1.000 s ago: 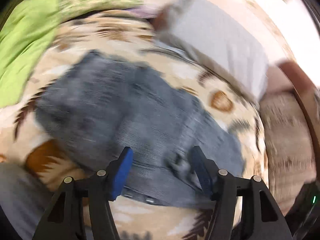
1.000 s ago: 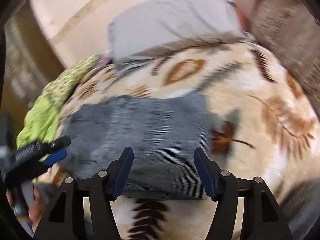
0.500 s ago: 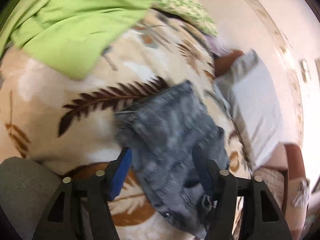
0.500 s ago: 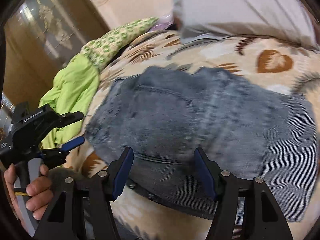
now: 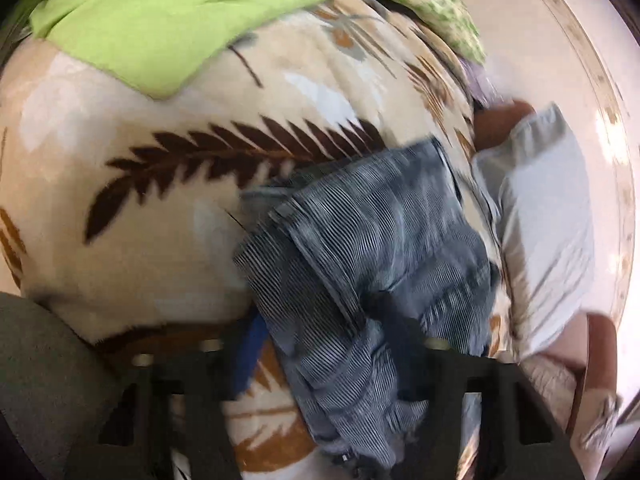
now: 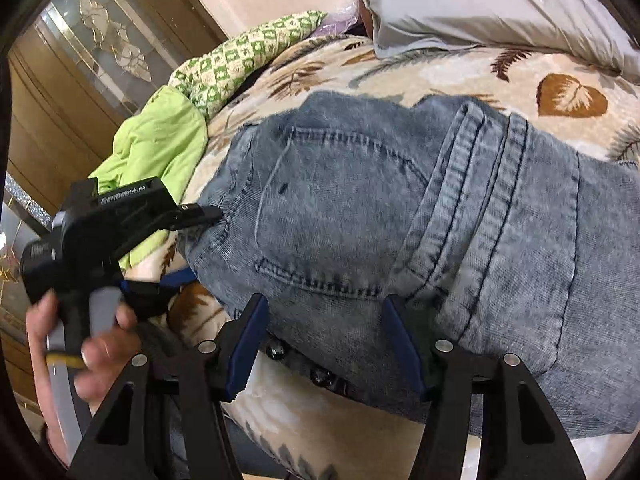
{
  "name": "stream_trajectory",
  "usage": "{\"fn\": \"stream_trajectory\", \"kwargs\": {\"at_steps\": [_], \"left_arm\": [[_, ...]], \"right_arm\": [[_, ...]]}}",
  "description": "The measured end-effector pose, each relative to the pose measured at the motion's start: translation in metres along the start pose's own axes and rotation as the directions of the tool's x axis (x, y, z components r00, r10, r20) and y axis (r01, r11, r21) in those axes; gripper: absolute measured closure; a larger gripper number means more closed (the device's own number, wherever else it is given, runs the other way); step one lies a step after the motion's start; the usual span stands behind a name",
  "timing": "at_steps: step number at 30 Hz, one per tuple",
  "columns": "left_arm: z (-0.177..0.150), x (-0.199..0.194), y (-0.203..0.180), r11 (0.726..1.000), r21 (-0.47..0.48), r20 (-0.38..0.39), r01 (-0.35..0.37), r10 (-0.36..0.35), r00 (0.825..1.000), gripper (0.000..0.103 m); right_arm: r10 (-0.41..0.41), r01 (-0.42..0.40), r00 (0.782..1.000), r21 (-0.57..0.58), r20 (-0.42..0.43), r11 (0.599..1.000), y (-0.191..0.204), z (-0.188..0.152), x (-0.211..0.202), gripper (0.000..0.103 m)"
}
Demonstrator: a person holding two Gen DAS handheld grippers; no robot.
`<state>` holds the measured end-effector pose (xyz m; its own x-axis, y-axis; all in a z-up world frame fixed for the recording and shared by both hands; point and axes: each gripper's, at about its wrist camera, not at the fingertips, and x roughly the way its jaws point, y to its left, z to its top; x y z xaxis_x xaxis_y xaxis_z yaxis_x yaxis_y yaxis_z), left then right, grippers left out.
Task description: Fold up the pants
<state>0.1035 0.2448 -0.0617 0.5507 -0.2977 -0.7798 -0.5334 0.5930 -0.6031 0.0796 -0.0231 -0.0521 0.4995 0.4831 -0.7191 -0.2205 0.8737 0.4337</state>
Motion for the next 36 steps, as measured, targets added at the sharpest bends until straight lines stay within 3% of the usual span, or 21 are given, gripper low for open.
{"fn": "stream_trajectory", "kwargs": {"at_steps": [3,7,9,11,13,15,17,19,21,23,25,27,30,32,36], "left_arm": [[-0.007,-0.001,-0.006,0.998,0.055,0.045,-0.024,0.021,0.999,0.062],[-0.015,0.003,-0.014,0.993,0.104,0.061,-0.051,0.045,0.997,0.054],[-0.015,0.006,-0.018,0.990,0.123,0.066,-0.070,0.062,0.996,0.061],[-0.018,0.002,-0.028,0.981,0.169,0.089,-0.094,0.080,0.993,0.081],[-0.024,-0.016,-0.042,0.966,0.233,0.137,-0.108,0.077,0.988,0.084],[-0.037,-0.032,-0.064,0.934,0.327,0.208,-0.144,0.077,0.975,0.085],[-0.063,-0.050,-0.096,0.857,0.469,0.311,-0.212,0.064,0.948,0.085],[-0.096,-0.065,-0.127,0.756,0.597,0.398,-0.270,0.013,0.917,0.086],[-0.139,-0.077,-0.158,0.616,0.725,0.446,-0.309,-0.078,0.891,0.086],[-0.179,-0.083,-0.179,0.477,0.815,0.452,-0.330,-0.166,0.876,0.086],[-0.216,-0.082,-0.193,0.346,0.878,0.420,-0.331,-0.223,0.880,0.086],[-0.245,-0.074,-0.203,0.245,0.928,0.340,-0.280,-0.257,0.904,0.086],[-0.272,-0.057,-0.207,0.151,0.971,0.222,-0.187,-0.266,0.938,0.086],[-0.282,-0.036,-0.208,0.116,0.982,0.175,-0.150,-0.244,0.954,0.086],[-0.284,-0.003,-0.204,0.118,0.992,0.063,-0.041,-0.191,0.980,0.086]], "right_arm": [[-0.010,0.010,1.000,-0.007,-0.010,1.000,-0.002,-0.007,0.004,0.048],[0.012,-0.012,1.000,0.004,0.005,1.000,-0.003,-0.006,-0.004,0.050],[0.030,-0.031,0.999,0.023,0.028,0.999,-0.007,-0.006,-0.014,0.048],[0.046,-0.048,0.998,0.046,0.048,0.998,-0.013,-0.006,-0.026,0.047],[0.064,-0.068,0.995,0.052,0.070,0.996,-0.018,-0.005,-0.041,0.047],[0.067,-0.072,0.993,0.052,0.099,0.996,-0.026,-0.004,-0.057,0.047],[0.071,-0.079,0.989,0.063,0.131,0.995,-0.038,-0.002,-0.076,0.047],[0.061,-0.075,0.985,0.082,0.163,0.994,-0.052,-0.001,-0.095,0.047],[0.050,-0.075,0.979,0.124,0.195,0.989,-0.072,0.001,-0.112,0.047],[0.030,-0.071,0.974,0.174,0.224,0.982,-0.095,0.003,-0.128,0.047],[0.009,-0.062,0.968,0.205,0.252,0.977,-0.111,0.004,-0.140,0.047],[-0.015,-0.052,0.962,0.238,0.274,0.970,-0.130,0.006,-0.151,0.047],[-0.037,-0.050,0.954,0.281,0.296,0.958,-0.152,0.008,-0.160,0.047],[-0.046,-0.051,0.952,0.306,0.302,0.951,-0.166,0.007,-0.164,0.047],[0.001,-0.108,0.952,0.334,0.305,0.937,-0.182,0.013,-0.162,0.046]]}}
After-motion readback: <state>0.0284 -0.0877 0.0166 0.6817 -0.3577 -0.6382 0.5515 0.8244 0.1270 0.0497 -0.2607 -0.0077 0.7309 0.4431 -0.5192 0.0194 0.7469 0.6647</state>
